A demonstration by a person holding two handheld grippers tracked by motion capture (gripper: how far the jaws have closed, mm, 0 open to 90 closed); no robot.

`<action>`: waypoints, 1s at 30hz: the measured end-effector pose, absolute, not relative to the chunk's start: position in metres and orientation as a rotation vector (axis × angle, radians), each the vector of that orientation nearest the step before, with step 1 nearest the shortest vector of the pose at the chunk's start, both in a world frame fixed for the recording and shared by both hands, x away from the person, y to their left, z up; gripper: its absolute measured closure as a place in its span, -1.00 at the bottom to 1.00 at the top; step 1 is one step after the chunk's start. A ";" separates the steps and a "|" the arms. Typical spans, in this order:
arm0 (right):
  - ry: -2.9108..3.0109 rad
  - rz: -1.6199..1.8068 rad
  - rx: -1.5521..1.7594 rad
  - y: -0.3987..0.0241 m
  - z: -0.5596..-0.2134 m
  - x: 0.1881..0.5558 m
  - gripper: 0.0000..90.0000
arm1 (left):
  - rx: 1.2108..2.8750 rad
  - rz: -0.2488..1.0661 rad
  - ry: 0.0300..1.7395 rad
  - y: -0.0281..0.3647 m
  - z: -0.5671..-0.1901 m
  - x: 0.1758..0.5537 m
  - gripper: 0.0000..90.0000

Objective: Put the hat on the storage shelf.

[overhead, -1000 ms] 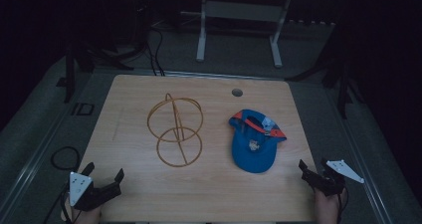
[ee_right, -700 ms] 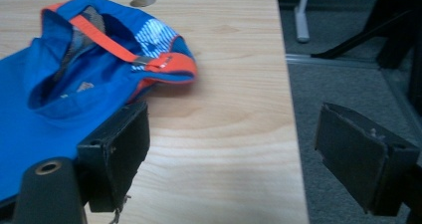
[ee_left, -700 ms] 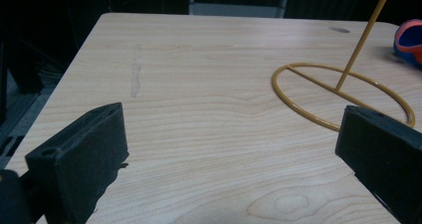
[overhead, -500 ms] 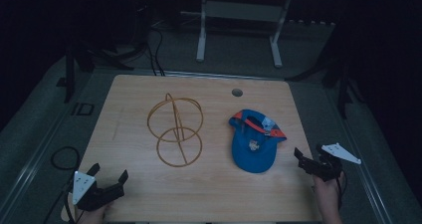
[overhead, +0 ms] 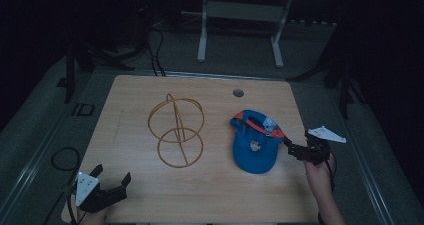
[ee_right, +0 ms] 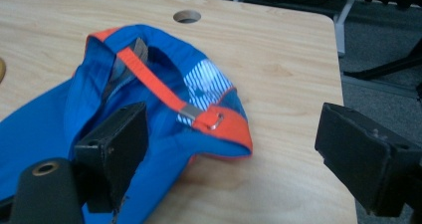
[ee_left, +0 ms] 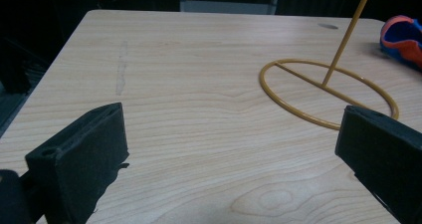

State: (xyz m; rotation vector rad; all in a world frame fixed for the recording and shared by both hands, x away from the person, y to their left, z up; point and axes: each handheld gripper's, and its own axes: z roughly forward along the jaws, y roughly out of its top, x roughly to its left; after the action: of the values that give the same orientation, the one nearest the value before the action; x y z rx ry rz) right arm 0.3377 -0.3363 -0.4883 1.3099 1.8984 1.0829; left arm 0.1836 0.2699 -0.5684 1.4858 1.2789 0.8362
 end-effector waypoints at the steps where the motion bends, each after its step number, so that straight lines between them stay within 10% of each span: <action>1: 1.898 1.081 1.307 -0.333 -0.487 0.343 -0.70 | 1.481 0.837 1.279 0.270 -0.568 0.183 -0.99; 30: 1.997 1.027 1.393 -0.315 -0.509 0.418 -0.64 | 1.497 0.802 1.275 0.270 -0.569 0.185 -0.99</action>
State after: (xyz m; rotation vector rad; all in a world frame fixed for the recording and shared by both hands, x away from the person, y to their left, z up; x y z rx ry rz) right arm 0.4183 -0.3149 -0.5091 1.3926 1.9966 1.0269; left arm 0.1854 0.2696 -0.5690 1.4970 1.2749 0.8018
